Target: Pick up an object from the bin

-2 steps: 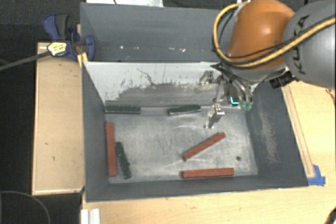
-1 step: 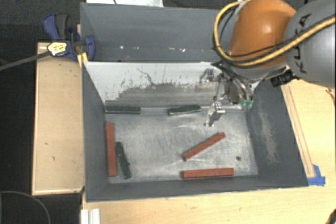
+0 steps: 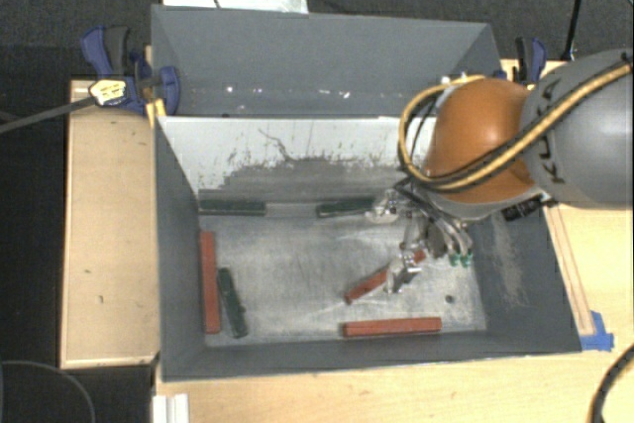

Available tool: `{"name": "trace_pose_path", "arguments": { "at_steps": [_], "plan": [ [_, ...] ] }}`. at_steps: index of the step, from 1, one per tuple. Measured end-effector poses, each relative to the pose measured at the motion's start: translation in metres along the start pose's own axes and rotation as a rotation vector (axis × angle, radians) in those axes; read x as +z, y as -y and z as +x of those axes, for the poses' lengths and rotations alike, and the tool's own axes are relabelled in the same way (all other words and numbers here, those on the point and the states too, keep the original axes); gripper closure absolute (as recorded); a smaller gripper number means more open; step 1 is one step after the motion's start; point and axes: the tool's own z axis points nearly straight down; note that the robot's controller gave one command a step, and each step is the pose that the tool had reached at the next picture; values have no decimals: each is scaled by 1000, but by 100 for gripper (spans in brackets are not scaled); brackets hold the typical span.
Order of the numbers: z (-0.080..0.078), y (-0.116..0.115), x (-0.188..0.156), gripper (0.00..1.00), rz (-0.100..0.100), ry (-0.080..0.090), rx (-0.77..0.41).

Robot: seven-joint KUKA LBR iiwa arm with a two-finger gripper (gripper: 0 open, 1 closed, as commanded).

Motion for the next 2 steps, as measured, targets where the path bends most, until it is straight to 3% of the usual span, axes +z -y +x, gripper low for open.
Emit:
{"name": "trace_pose_path", "arguments": {
  "at_steps": [1, 2],
  "plan": [
    [18, 3, 12, 0, -1, -7, -205],
    [12, 27, -2, 0, -1, -1, -76]
  ]
}}
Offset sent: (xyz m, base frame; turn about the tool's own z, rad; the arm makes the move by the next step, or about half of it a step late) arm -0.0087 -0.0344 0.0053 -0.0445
